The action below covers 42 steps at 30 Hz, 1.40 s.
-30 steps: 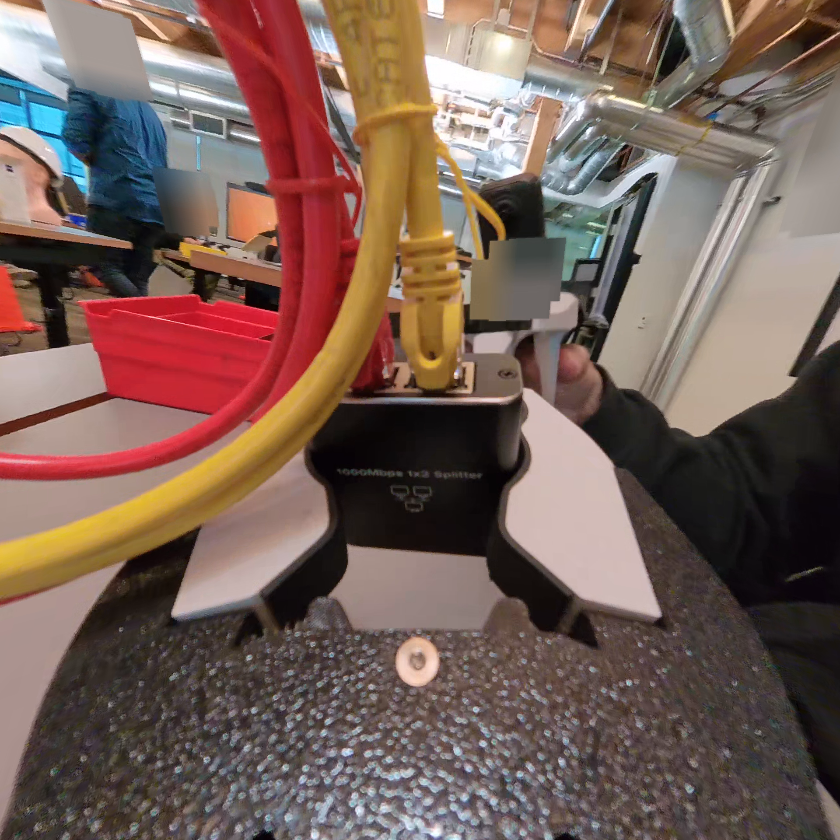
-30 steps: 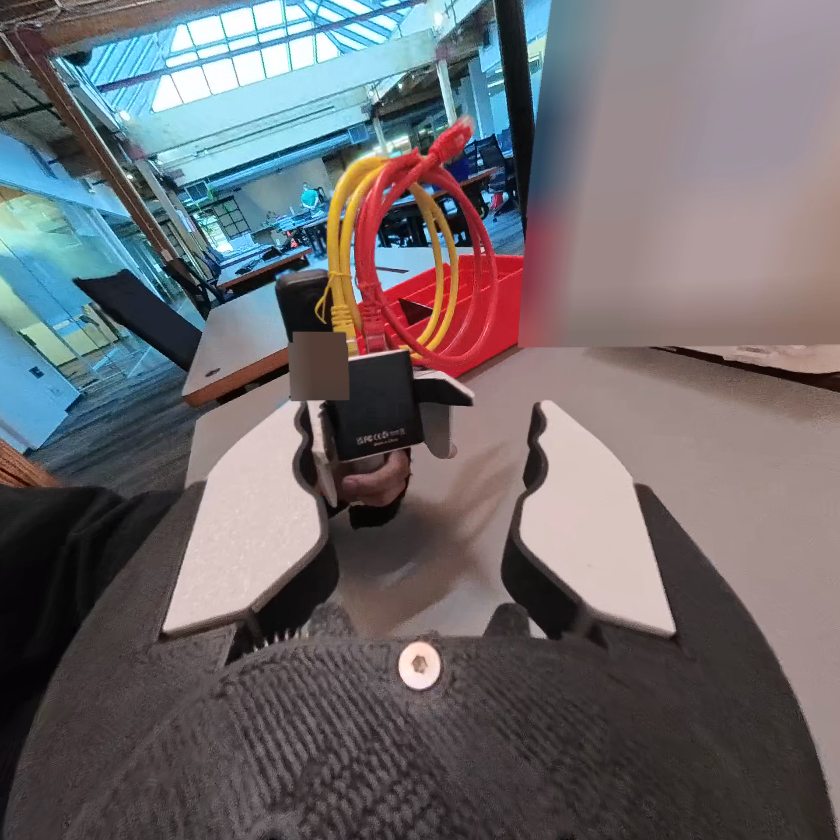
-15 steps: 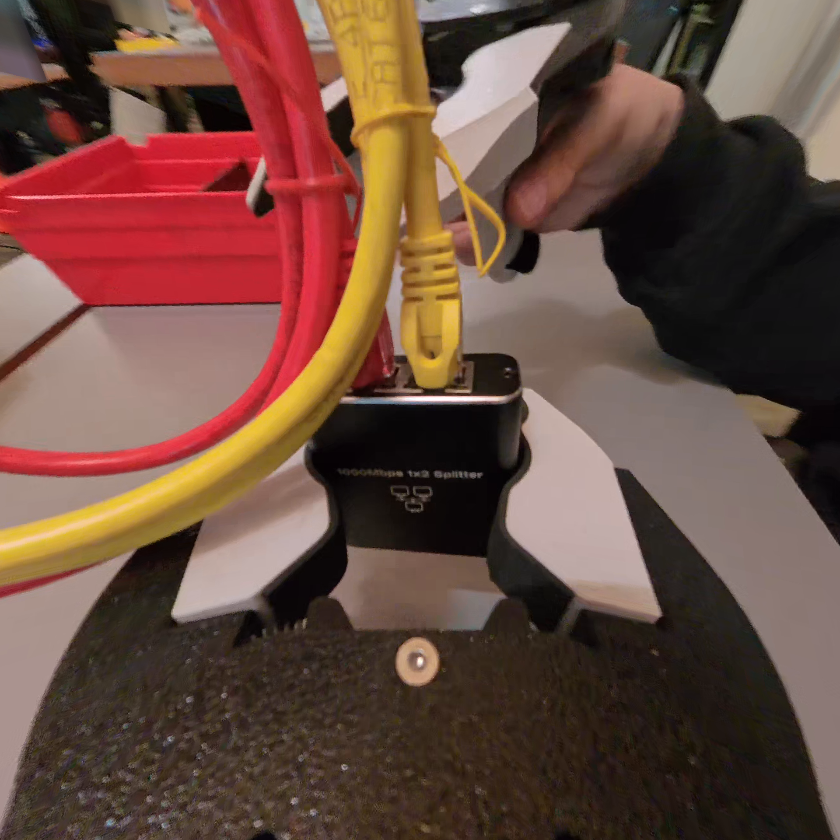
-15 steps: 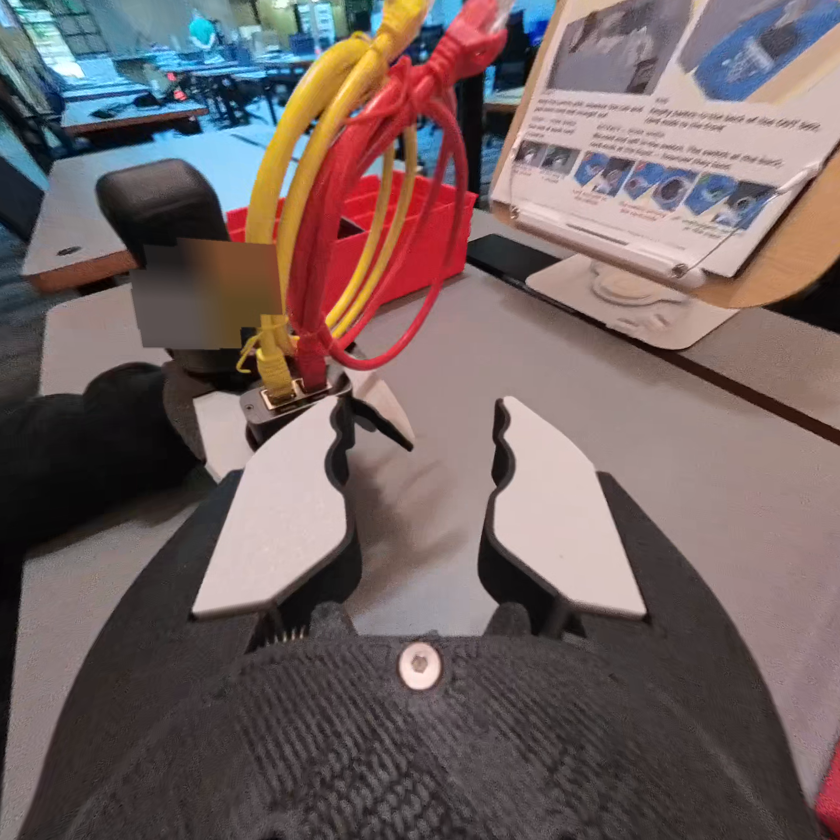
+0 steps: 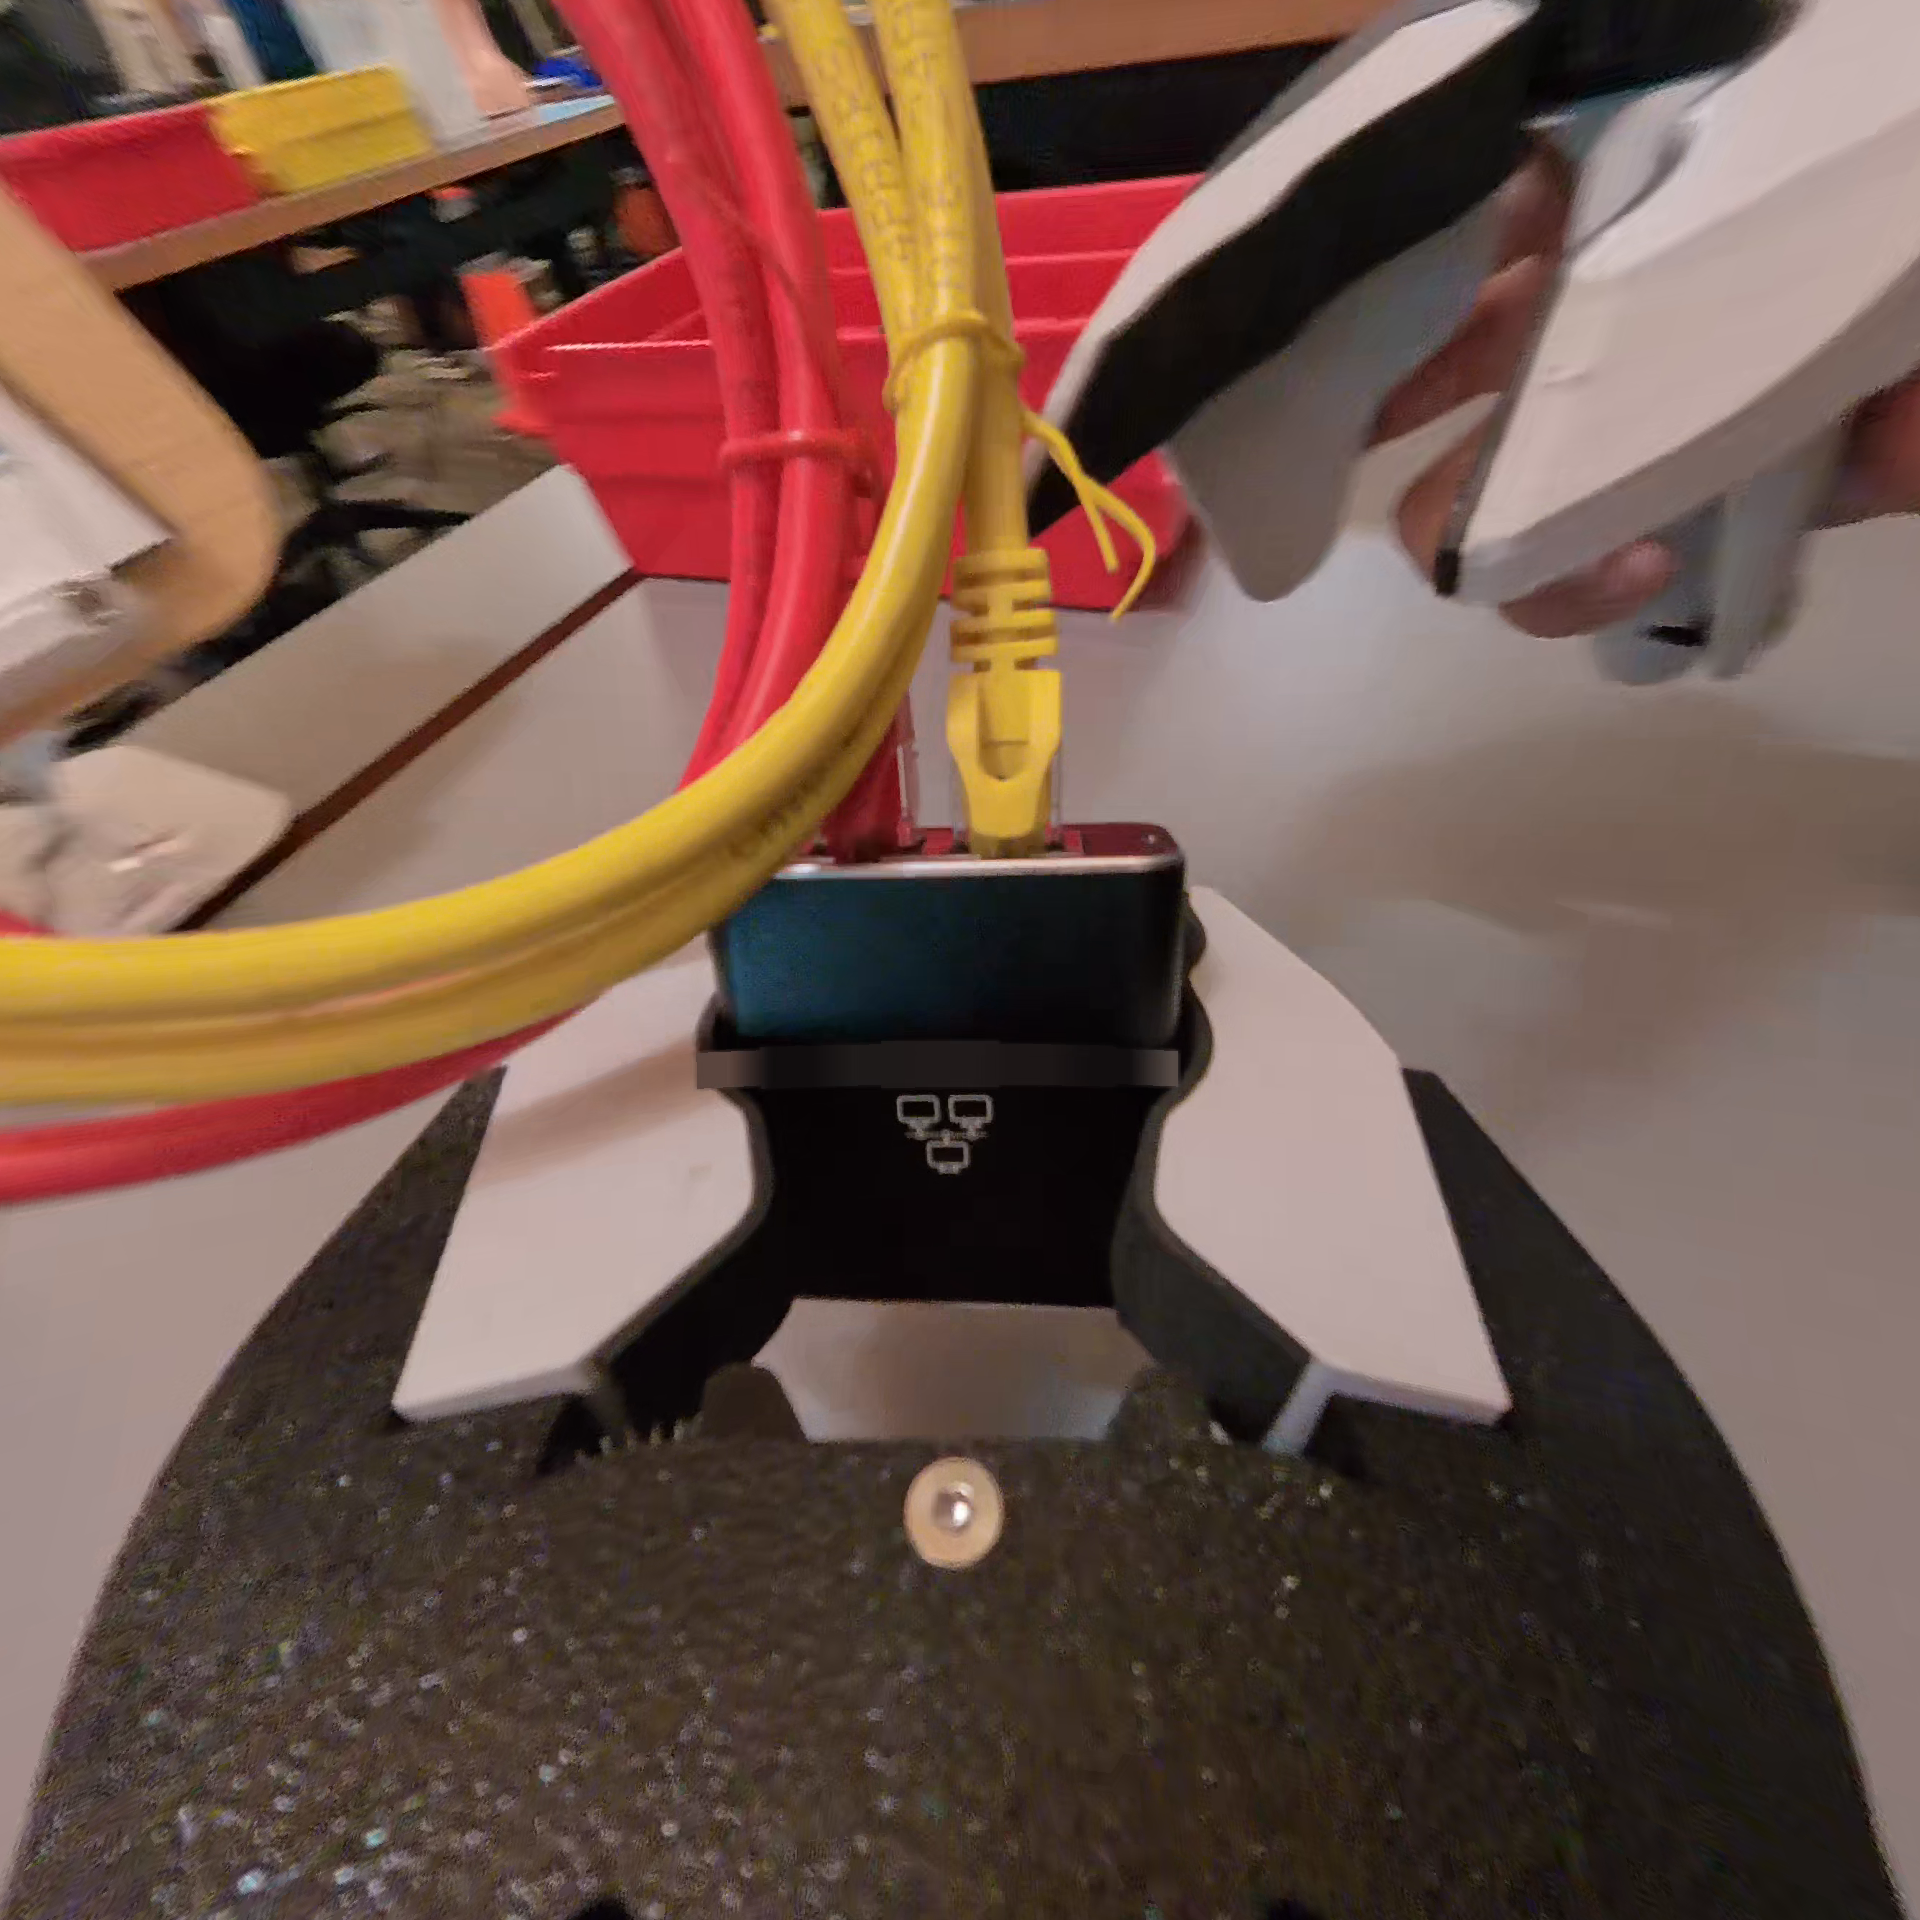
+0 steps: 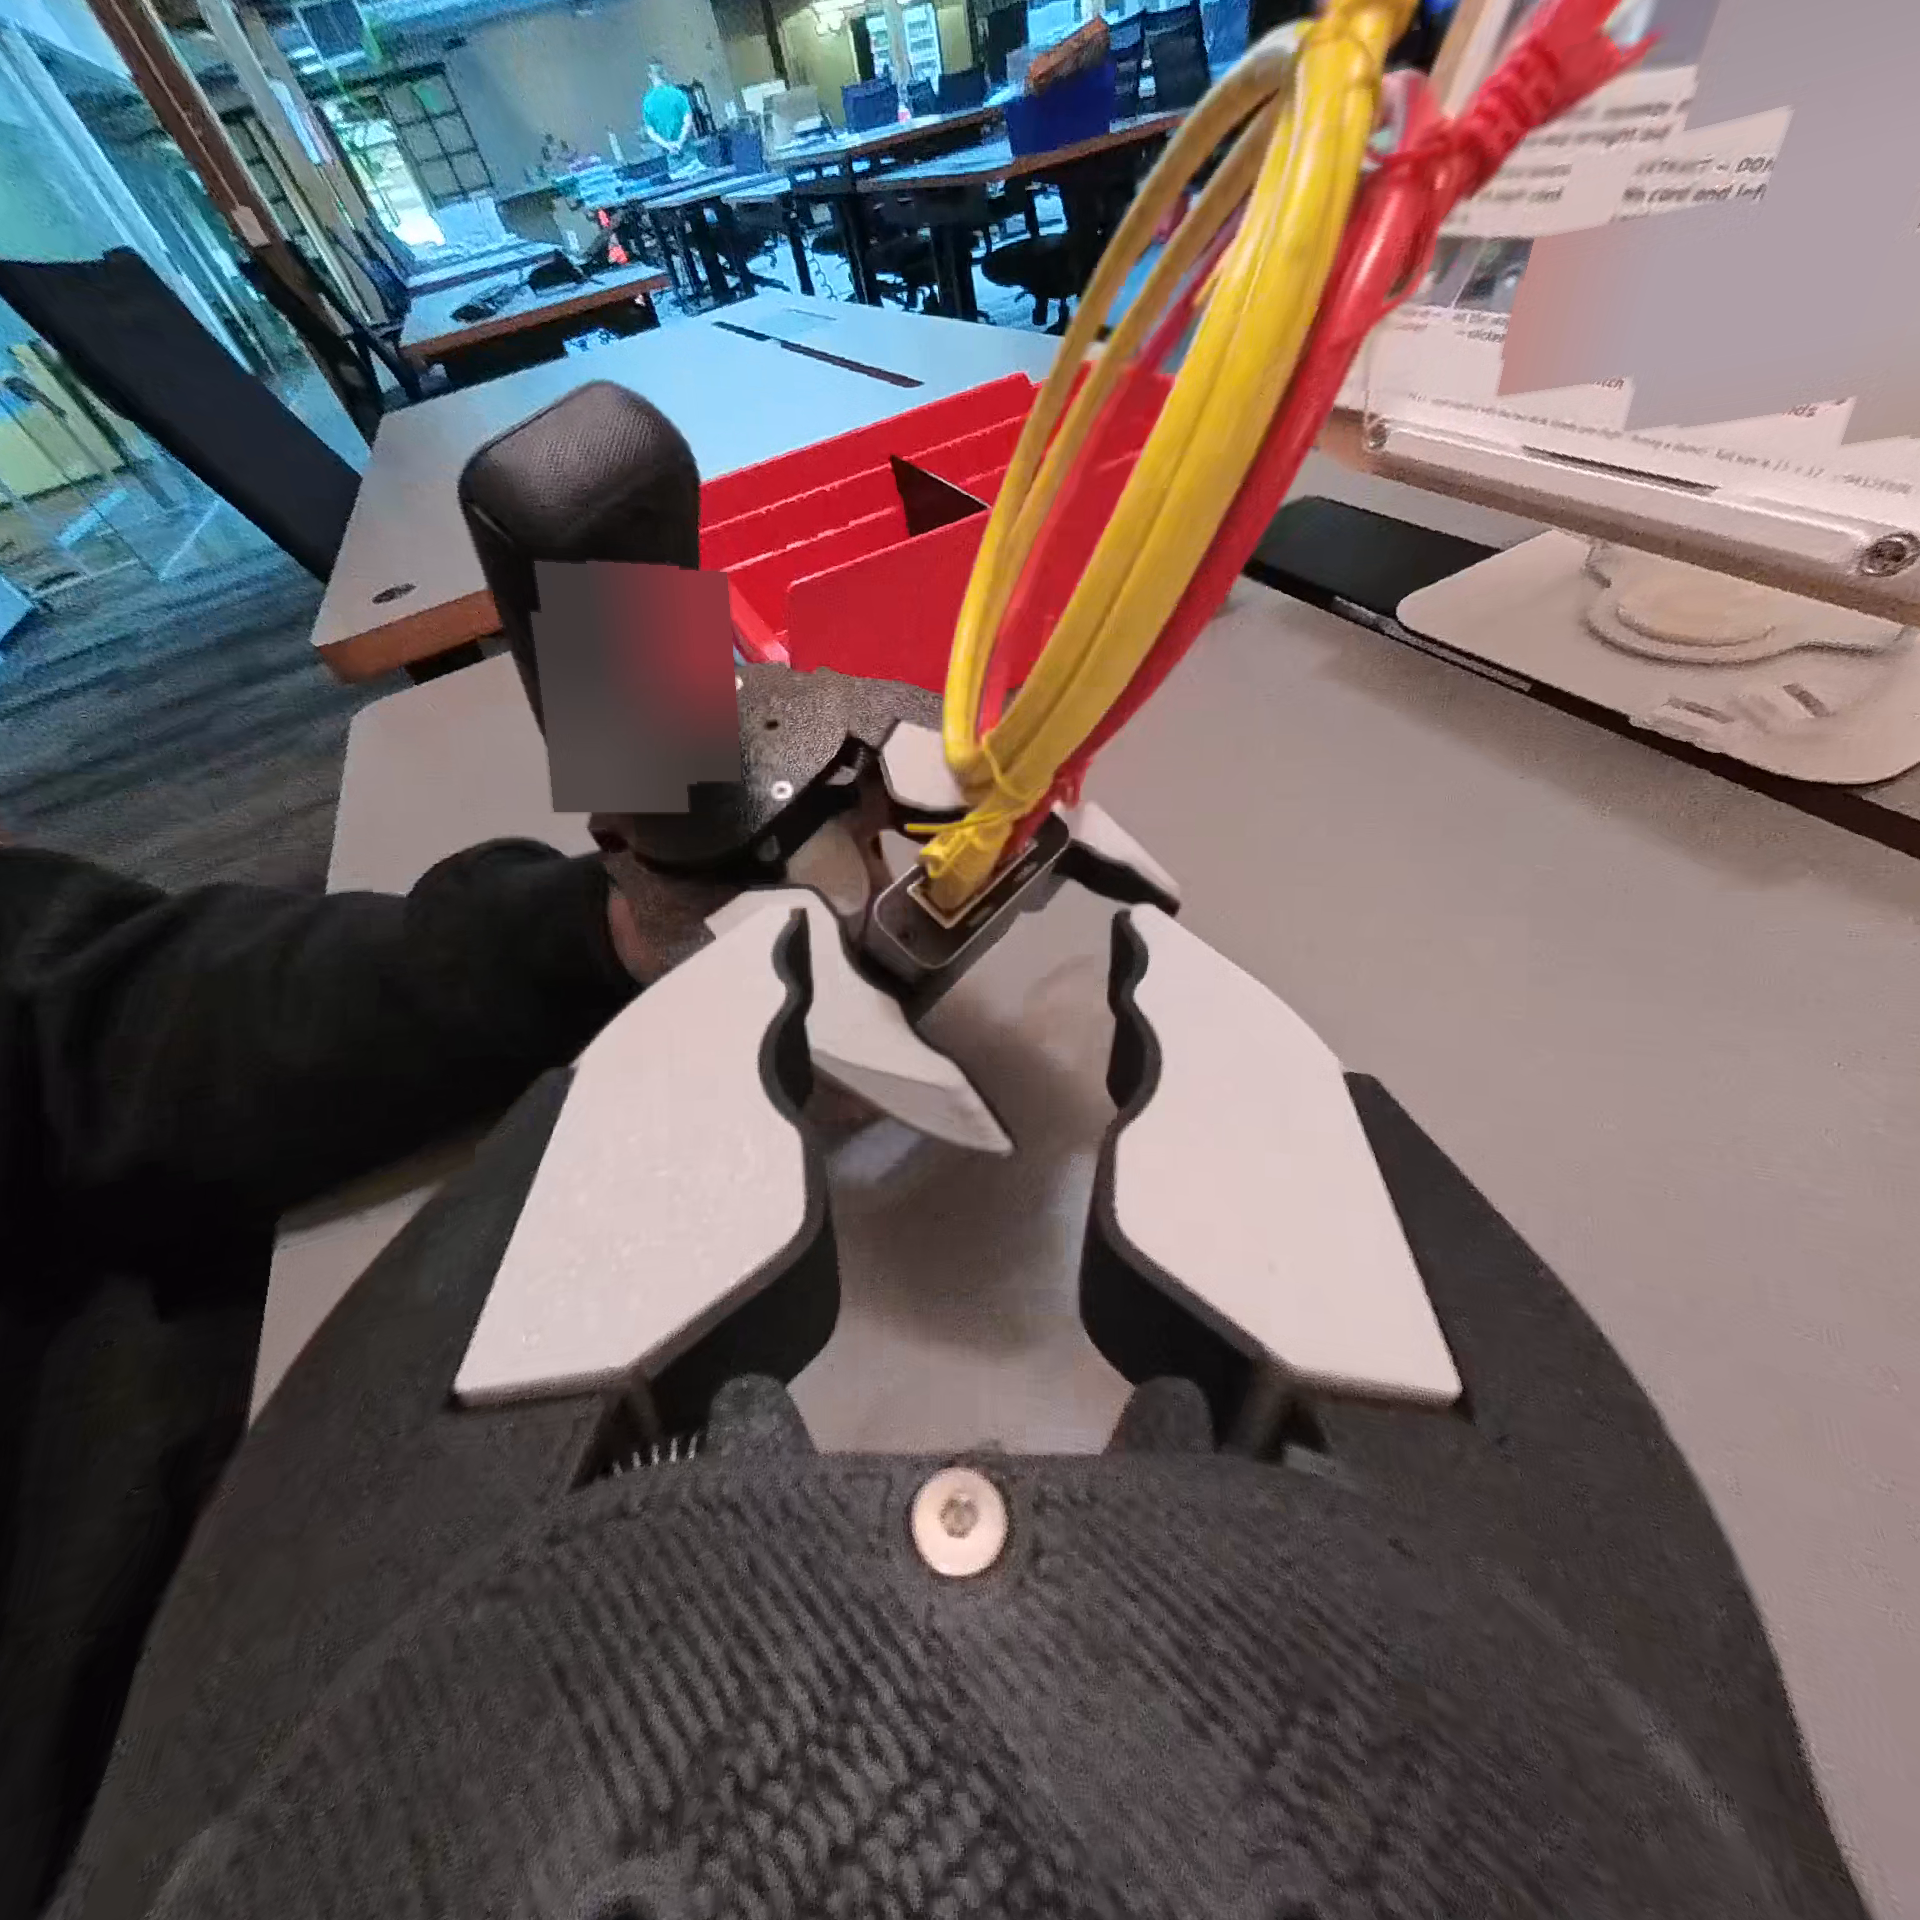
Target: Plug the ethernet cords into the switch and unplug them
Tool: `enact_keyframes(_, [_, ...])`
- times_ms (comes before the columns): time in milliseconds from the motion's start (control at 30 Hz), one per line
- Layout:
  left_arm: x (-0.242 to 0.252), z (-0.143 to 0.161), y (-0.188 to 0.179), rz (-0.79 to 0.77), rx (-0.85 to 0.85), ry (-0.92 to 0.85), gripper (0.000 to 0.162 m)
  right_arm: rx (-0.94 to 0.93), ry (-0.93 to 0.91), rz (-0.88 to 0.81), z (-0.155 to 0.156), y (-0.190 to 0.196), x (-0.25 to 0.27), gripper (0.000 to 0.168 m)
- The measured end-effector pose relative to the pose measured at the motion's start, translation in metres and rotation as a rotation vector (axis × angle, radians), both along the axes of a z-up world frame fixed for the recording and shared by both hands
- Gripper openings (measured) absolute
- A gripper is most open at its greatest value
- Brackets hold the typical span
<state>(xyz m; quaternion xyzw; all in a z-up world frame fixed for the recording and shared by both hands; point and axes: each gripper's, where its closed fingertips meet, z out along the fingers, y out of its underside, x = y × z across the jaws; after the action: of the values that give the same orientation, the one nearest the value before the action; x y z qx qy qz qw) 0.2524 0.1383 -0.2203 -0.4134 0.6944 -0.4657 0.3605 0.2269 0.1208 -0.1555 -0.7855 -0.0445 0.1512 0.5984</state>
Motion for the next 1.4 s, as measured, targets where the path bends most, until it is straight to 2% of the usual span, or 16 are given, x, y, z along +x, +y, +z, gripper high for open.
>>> enact_keyframes(167, [0.007, 0.015, 0.024, 0.21, 0.064, -0.111, 0.076, 0.061, 0.088, -0.13, 0.002, 0.028, -0.004, 0.047])
enact_keyframes(267, [0.007, 0.02, 0.038, 0.344, 0.2, -0.144, 0.076, 0.098, 0.069, -0.143, 0.005, 0.038, -0.014, 0.035])
enact_keyframes(333, [0.006, 0.021, 0.041, 0.386, 0.267, -0.149, 0.077, 0.104, 0.024, -0.197, 0.005, 0.04, -0.012, 0.034])
enact_keyframes(433, [0.007, 0.024, 0.037, 0.389, 0.253, -0.17, 0.077, 0.128, -0.029, -0.25, 0.006, 0.041, -0.008, 0.024])
enact_keyframes(600, [0.006, 0.03, 0.039, 0.427, 0.273, -0.211, 0.077, 0.177, 0.041, -0.258, 0.011, 0.042, -0.008, 0.018])
enact_keyframes(867, [0.002, 0.041, 0.041, 0.471, 0.304, -0.287, 0.077, 0.204, 0.049, -0.226, 0.016, 0.04, -0.015, 0.018])
enact_keyframes(933, [0.002, 0.042, 0.039, 0.466, 0.299, -0.295, 0.077, 0.184, 0.034, -0.206, 0.013, 0.042, -0.019, 0.022])
enact_keyframes(1233, [0.003, 0.04, 0.036, 0.441, 0.289, -0.3, 0.078, 0.19, -0.003, -0.182, 0.012, 0.04, -0.02, 0.015])
enact_keyframes(1400, [0.004, 0.039, 0.034, 0.432, 0.291, -0.298, 0.078, 0.194, 0.074, -0.16, 0.01, 0.039, -0.018, 0.015])
